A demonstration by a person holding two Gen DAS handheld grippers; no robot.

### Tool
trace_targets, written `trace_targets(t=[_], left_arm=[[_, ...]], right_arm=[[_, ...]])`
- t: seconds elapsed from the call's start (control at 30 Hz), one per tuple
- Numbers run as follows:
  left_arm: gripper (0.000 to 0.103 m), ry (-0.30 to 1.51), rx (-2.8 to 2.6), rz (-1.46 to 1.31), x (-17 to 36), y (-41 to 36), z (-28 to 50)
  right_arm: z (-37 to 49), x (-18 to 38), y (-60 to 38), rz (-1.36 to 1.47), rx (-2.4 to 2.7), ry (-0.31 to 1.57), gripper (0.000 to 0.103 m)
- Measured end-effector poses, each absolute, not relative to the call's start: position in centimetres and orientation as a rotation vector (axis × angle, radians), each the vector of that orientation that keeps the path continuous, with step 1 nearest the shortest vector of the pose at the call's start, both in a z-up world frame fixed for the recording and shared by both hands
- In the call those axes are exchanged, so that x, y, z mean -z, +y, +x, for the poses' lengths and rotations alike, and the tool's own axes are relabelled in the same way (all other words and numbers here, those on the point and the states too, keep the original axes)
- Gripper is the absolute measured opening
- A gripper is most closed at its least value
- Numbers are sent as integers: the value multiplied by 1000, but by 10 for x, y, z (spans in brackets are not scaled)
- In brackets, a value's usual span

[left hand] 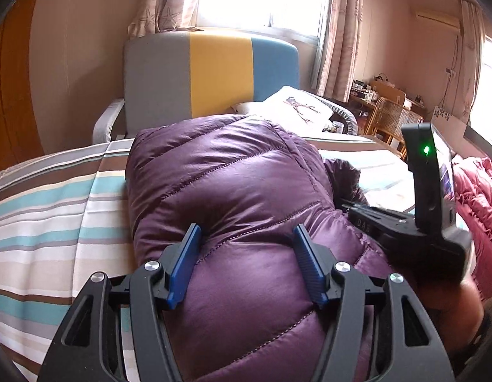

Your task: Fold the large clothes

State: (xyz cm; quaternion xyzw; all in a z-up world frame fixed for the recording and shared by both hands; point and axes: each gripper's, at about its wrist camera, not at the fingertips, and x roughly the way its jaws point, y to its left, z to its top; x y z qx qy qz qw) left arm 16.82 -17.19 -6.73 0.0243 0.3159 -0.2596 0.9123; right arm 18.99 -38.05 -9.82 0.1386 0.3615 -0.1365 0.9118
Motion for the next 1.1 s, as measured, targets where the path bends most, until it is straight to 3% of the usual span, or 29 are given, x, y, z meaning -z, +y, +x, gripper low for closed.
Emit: trace_targets(t=[0.23,0.43,0.57,0.77,1.1], left_arm=[[65,741,490,-107,41,-161,204],[66,853,352,6,45,-188,264],[78,908,295,39,77,-194,286],[79,890,279,32,98,-192,287],[80,810,310,34,73,-178,238]], right_arm=[[183,98,-381,296,280,733,4],[182,98,-381,295,280,733,4],[182,97,-380,297,282,731,5],[185,98,-377,289,286,726,5],[184,93,-381,299,259,732,4]])
